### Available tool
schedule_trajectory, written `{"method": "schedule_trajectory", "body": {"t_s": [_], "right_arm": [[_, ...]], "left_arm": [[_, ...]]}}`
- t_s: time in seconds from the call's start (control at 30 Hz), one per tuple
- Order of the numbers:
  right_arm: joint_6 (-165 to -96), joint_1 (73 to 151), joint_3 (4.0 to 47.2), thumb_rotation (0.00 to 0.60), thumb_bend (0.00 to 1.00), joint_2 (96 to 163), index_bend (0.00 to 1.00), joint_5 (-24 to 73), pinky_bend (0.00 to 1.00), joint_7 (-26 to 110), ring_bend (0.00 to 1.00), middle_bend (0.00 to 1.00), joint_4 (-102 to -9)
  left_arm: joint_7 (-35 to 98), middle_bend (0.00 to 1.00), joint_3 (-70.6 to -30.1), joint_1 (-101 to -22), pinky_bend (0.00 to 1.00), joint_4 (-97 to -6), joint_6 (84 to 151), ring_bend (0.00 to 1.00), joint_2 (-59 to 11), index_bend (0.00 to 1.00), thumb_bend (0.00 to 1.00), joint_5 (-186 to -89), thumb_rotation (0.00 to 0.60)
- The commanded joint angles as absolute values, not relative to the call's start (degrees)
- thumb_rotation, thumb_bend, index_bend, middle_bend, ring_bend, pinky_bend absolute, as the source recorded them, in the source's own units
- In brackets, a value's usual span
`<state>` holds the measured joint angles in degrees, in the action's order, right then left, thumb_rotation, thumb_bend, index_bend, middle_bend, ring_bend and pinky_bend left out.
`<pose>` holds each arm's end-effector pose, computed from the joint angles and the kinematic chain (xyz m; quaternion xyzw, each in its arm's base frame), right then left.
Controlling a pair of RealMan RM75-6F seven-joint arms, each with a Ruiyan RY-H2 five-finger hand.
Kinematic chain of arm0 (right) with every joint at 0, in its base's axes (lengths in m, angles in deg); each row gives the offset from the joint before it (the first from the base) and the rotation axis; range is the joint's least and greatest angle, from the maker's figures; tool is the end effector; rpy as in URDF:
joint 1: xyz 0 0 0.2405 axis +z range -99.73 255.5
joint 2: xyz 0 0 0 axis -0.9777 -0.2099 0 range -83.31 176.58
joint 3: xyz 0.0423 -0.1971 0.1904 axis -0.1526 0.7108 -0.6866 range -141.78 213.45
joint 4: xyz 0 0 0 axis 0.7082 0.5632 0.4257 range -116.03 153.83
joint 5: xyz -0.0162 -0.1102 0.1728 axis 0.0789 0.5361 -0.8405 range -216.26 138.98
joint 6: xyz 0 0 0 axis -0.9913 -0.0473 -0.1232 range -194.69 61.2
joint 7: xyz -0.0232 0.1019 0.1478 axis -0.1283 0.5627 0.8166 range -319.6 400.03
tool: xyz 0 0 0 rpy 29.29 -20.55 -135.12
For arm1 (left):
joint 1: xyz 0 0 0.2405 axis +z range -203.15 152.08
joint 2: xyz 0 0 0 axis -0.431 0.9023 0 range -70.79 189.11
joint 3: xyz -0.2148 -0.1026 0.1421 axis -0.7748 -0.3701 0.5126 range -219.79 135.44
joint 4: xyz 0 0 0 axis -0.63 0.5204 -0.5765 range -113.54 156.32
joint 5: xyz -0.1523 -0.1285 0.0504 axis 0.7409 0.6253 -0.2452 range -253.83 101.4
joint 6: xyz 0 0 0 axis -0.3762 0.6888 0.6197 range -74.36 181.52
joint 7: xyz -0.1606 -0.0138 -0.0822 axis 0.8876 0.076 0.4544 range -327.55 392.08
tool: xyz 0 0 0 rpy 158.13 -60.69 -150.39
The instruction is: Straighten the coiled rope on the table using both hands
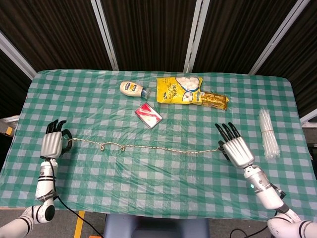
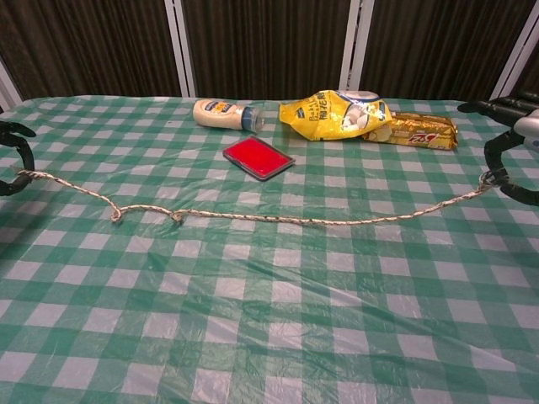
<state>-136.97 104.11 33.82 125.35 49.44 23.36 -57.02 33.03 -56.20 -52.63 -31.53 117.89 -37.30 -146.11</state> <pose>-0.2709 -0.3332 0.0621 0.7654 -0.2096 0.3187 0.5184 -0.3323 0.3894 0.0361 -0.5735 -0.4178 -0.3780 0.5948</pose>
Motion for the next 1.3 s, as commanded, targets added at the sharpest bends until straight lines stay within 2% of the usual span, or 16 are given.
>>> {"method": "schedule_trajectory", "body": {"t_s": [0.03, 0.9, 1.3], "right_arm": [[-137.00, 103.69, 33.62, 0.600, 0.55, 124.98, 0.80, 48.80, 0.00, 24.17, 0.00, 0.06, -56.22], [-136.44, 101.19, 32.19, 0.600, 0.55, 121.93, 0.80, 44.92, 0.00, 29.70, 0.00, 0.06, -51.66], [-133.41, 101.65, 32.45, 0.600, 0.55, 123.84, 0.80, 43.99, 0.00, 30.52, 0.00, 0.06, -48.61]], "left_arm": [[32.85, 0.14, -56.17, -52.83, 0.09, -30.55, 117.52, 0.02, -37.75, 0.65, 0.48, -145.86, 0.600], [32.19, 0.14, -57.81, -54.84, 0.09, -18.39, 111.77, 0.02, -42.10, 0.65, 0.48, -141.77, 0.600], [32.83, 0.14, -57.57, -55.59, 0.09, -14.13, 108.81, 0.03, -44.18, 0.65, 0.48, -141.44, 0.600]]}}
